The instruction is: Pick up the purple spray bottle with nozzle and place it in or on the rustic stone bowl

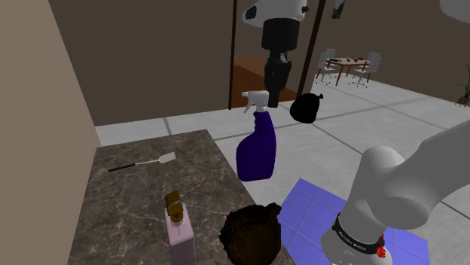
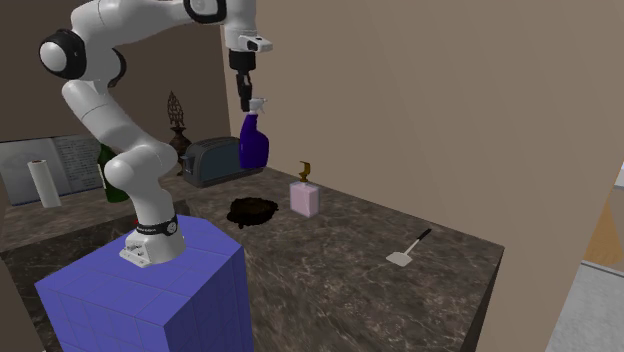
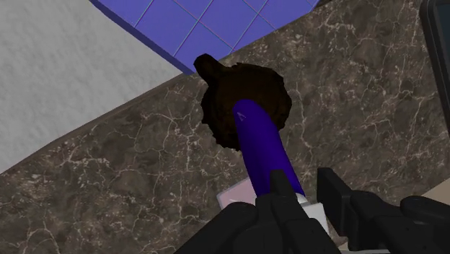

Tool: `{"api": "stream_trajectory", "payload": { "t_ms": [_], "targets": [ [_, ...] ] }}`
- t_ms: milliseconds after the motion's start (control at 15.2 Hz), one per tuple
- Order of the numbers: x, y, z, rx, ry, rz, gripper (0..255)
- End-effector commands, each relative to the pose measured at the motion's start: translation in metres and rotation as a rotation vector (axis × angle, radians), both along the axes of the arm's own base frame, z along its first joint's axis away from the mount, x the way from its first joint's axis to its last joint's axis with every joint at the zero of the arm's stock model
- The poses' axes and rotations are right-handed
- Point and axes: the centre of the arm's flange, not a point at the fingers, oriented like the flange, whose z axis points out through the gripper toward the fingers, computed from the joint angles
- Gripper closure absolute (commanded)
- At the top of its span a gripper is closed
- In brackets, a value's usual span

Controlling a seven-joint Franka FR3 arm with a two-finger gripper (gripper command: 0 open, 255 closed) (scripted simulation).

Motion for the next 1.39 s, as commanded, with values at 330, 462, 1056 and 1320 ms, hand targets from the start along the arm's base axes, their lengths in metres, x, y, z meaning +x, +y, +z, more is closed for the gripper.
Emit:
{"api": "stream_trajectory", "payload": {
  "t_ms": [330,462,1056,1320],
  "targets": [
    [-0.073,0.037,0.024,0.000,0.001,-0.001,255],
    [-0.073,0.037,0.013,0.000,0.001,-0.001,255],
    [-0.073,0.037,-0.034,0.000,0.001,-0.001,255],
    [-0.073,0.037,-0.055,0.000,0.001,-0.001,255]
  ]
}}
